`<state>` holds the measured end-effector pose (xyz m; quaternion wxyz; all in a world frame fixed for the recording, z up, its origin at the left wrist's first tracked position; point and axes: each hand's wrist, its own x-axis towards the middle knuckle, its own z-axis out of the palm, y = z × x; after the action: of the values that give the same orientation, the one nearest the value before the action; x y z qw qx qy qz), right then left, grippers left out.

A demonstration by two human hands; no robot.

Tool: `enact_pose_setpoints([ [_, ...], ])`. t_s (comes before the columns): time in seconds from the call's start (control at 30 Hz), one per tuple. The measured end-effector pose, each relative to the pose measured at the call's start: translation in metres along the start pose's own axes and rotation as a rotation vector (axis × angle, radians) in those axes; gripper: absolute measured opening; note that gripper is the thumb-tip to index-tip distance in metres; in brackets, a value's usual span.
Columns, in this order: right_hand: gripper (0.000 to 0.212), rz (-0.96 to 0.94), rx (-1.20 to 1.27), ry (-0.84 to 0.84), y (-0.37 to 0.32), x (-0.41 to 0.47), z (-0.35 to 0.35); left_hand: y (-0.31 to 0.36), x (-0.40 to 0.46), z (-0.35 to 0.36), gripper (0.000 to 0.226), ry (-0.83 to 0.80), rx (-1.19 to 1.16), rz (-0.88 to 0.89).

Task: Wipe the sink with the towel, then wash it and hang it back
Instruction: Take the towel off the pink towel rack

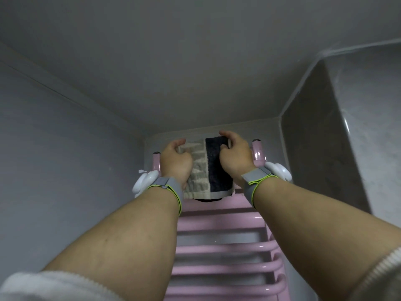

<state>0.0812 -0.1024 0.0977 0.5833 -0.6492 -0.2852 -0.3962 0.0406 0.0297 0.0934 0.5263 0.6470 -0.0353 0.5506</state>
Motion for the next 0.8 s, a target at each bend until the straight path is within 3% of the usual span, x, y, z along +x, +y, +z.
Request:
enact_pose_setpoints([
  [0.17, 0.052, -0.009, 0.103, -0.018, -0.024, -0.007, 0.003, 0.016, -0.004, -0.026, 0.056, 0.045, 0.021, 0.052],
  [0.47, 0.042, 0.138, 0.096, -0.11, -0.046, -0.055, 0.009, 0.017, -0.031, -0.097, 0.032, 0.071, 0.086, -0.048],
  [0.63, 0.032, 0.174, -0.016, -0.175, -0.047, -0.084, 0.009, 0.013, -0.054, -0.122, 0.047, -0.001, 0.307, -0.029],
  [0.8, 0.014, 0.113, -0.185, -0.292, -0.055, -0.121, -0.009, 0.03, -0.096, -0.143, 0.032, 0.051, 0.586, -0.047],
])
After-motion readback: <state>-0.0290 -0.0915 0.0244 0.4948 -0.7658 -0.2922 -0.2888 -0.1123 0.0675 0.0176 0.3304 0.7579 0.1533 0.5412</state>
